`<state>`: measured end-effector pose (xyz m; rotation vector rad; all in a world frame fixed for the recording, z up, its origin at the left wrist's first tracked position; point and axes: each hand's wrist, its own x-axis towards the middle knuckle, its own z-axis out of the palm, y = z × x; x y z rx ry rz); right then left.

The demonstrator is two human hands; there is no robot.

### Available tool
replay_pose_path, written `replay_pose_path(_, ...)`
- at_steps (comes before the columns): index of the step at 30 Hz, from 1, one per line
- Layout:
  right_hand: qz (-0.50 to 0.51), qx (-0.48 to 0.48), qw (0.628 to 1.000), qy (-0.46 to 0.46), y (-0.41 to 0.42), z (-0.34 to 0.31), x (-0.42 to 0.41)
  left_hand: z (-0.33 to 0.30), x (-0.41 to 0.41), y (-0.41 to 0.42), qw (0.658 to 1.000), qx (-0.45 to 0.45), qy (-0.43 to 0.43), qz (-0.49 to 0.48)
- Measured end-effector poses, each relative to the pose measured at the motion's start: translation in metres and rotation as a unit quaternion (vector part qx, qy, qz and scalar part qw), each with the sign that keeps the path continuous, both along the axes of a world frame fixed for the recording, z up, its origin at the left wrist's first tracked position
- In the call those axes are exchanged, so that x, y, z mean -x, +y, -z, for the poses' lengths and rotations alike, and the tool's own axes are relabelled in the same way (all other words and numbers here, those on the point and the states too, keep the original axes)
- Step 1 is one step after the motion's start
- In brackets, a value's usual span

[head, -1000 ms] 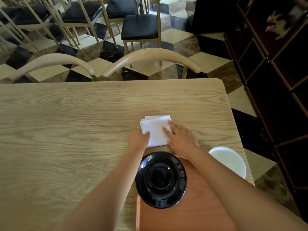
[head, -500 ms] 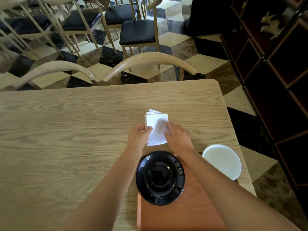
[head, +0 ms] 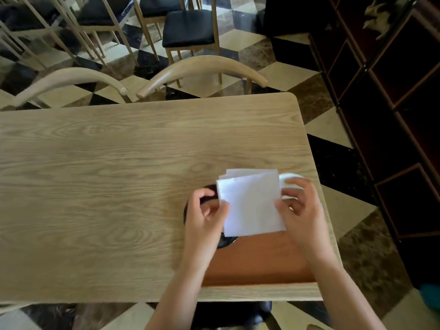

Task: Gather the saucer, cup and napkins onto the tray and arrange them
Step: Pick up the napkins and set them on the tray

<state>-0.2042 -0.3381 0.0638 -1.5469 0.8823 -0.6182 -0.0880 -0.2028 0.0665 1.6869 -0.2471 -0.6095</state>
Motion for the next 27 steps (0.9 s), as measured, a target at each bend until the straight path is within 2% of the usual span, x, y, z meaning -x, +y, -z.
replay_pose_path(3,-0.015,0.047,0.997,0.067,0.004,0.01,0.046,0.019,0.042,0.007,0.995,-0.032,-0.078,0.056)
replay_pose_path(8,-0.051,0.083,0.98,0.171,0.008,0.041,0.095,0.053,0.084,0.009,0.976,-0.104,-0.098,0.163)
replay_pose_path(11,-0.059,0.085,0.969,0.225,0.01,0.062,0.107,0.07,0.093,0.004,0.943,-0.146,-0.178,0.241)
replay_pose_path(13,-0.06,0.1,0.963,0.243,0.01,0.071,0.11,0.079,0.096,-0.001,0.924,-0.17,-0.197,0.279)
replay_pose_path(20,-0.088,0.108,0.951,0.277,0.008,0.078,0.105,0.092,0.102,-0.007,0.908,-0.214,-0.21,0.292)
replay_pose_path(24,-0.112,0.158,0.931,0.31,0.013,0.085,0.113,0.096,0.109,0.0,0.909,-0.199,-0.216,0.296)
replay_pose_path(27,-0.123,0.202,0.915,0.327,0.019,0.085,0.12,0.098,0.113,0.008,0.898,-0.204,-0.261,0.29)
